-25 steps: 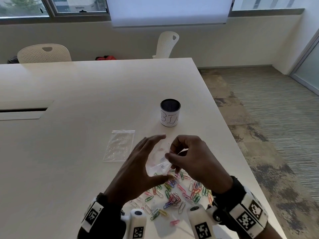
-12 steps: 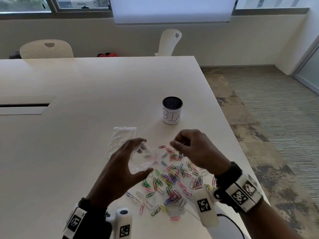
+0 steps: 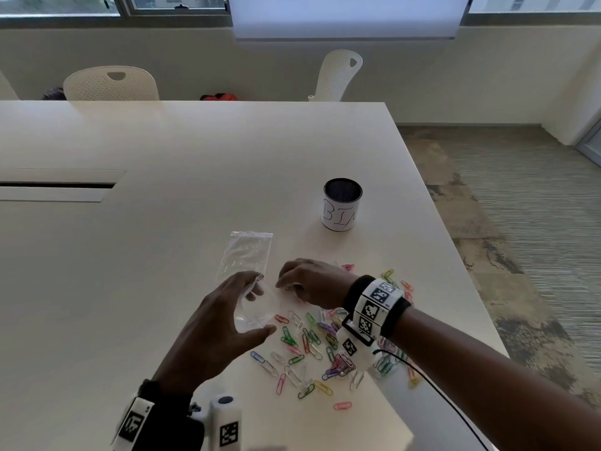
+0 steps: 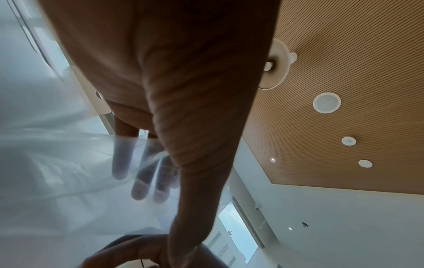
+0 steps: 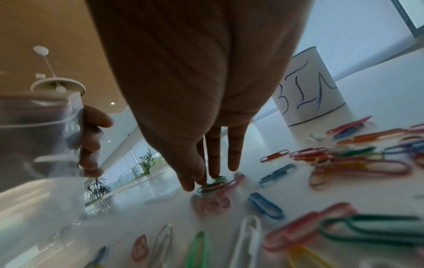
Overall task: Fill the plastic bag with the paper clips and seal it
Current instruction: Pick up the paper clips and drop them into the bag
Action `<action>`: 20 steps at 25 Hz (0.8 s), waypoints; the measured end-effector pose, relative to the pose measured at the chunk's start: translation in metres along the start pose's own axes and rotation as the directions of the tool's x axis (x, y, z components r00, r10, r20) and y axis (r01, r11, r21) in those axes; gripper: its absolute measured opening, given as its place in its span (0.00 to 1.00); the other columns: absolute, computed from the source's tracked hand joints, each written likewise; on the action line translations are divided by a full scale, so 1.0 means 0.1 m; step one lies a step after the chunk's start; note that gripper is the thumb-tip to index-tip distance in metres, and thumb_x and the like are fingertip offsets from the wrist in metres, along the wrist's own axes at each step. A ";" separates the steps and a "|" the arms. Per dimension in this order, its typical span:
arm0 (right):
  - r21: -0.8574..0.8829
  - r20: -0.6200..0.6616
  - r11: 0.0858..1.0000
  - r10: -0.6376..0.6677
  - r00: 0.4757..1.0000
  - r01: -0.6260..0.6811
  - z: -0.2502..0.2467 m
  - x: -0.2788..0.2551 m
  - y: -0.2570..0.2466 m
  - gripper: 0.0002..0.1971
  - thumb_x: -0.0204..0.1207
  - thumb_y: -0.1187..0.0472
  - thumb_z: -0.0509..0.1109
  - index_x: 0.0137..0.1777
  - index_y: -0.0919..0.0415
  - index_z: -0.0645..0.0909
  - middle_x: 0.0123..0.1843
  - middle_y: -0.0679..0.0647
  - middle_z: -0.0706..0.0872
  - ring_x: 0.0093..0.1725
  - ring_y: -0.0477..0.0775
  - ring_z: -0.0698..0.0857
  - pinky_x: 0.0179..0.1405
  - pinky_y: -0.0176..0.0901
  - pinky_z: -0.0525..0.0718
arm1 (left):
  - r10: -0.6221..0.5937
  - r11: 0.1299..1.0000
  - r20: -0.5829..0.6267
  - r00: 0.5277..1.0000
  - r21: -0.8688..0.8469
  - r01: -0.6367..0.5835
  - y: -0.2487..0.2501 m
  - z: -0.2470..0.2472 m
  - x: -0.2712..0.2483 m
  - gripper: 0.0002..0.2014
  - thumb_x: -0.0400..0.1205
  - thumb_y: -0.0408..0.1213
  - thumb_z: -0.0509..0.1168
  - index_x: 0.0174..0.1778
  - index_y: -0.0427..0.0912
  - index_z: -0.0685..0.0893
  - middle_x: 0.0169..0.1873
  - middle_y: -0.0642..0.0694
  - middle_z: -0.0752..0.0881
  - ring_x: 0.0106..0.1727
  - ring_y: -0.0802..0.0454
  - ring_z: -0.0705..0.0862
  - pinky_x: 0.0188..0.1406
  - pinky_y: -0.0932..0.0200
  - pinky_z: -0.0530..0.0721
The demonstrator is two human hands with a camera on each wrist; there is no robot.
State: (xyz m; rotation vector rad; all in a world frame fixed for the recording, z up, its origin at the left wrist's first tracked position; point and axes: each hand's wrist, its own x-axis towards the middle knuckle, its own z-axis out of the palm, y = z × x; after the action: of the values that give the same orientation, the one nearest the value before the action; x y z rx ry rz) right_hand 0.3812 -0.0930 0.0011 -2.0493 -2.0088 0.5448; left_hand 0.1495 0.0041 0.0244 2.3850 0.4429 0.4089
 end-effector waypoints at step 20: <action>-0.178 0.033 0.983 -0.031 0.999 0.036 0.12 -0.48 0.13 0.08 0.88 0.64 0.67 0.52 0.62 0.87 0.52 0.55 0.87 0.44 0.49 0.89 0.44 0.44 0.92 | -0.040 0.998 0.031 0.999 -0.048 0.042 0.01 0.26 0.18 0.37 0.70 0.51 0.84 0.73 0.54 0.74 0.57 0.63 0.84 0.61 0.63 0.83 0.62 0.54 0.86</action>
State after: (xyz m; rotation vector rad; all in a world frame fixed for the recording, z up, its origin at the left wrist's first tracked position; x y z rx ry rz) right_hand 0.3886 -0.1421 -0.0103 -2.1142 -2.1777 0.4044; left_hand 0.1761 -0.0031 0.0094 2.3278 0.4623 0.3609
